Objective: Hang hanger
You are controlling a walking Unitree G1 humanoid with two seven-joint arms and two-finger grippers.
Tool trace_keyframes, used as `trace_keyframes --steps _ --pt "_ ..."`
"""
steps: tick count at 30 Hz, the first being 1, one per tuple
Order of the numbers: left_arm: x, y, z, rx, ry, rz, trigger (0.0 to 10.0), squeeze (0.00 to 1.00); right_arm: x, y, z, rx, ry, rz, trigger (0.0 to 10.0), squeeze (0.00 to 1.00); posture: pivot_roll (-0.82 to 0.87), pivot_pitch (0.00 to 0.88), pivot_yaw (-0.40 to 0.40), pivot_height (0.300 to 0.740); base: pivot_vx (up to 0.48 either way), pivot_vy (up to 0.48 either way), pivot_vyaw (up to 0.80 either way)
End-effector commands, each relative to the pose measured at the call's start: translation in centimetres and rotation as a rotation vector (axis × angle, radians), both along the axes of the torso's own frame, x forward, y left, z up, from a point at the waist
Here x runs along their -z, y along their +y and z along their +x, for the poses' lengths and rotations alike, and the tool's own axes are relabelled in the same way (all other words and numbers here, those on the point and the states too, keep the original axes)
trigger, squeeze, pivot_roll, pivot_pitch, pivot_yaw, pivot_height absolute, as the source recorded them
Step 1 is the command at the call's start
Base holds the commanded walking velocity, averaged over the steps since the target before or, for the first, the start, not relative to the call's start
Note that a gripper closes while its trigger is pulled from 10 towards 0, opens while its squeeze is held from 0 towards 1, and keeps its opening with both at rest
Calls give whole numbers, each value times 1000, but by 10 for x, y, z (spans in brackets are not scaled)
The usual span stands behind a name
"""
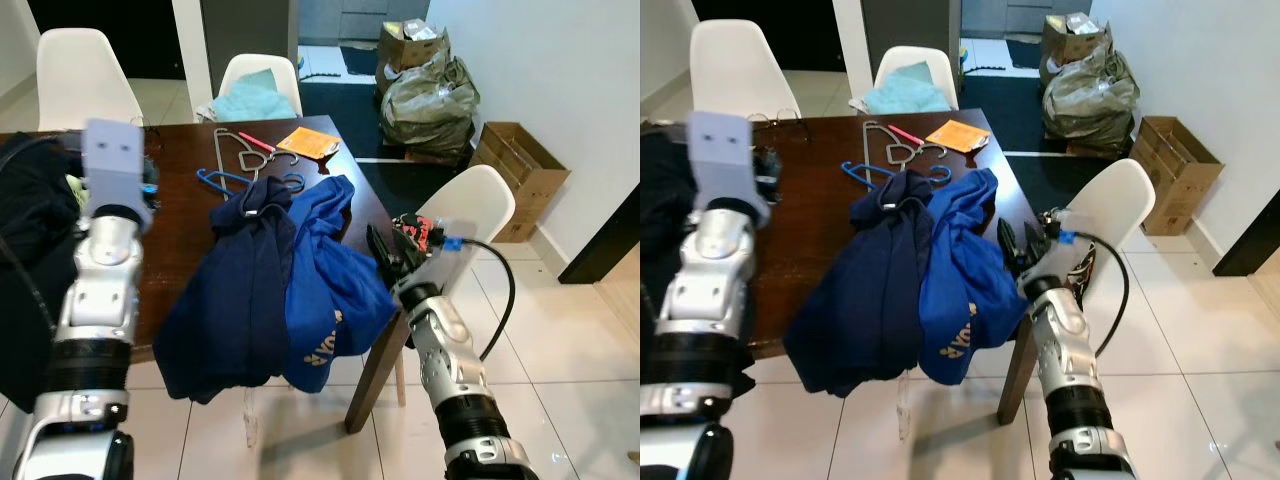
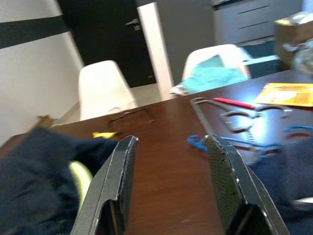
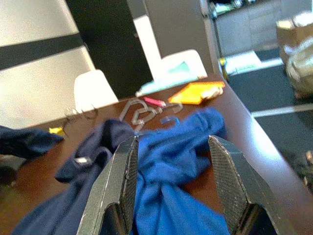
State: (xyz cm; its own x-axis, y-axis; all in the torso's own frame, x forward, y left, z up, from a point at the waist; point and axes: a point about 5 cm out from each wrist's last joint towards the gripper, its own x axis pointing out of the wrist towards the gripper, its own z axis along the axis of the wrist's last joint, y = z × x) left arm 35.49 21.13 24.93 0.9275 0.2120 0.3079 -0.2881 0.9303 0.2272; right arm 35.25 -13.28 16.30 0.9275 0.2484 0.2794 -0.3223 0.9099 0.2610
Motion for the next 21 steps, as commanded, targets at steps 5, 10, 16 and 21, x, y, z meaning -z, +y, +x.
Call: trace_keyframes --steps 5,10,16,21 --pt "9 -1 -6 -12 30 -25 10000 0 -1 -4 -2 12 -18 -14 10000 0 0 79 -35 740 0 0 0" --pt "19 3 -17 -39 48 -81 10000 0 -2 -8 -3 27 -20 -15 10000 0 4 72 -44 740 0 0 0" --pt "19 0 -25 -40 48 -99 10000 0 -3 -12 -2 26 -19 -17 10000 0 5 76 -51 740 0 0 0" --pt "21 -3 -30 -37 60 -102 10000 0 -6 -12 -2 22 -23 -19 10000 0 -4 78 -53 740 0 211 0"
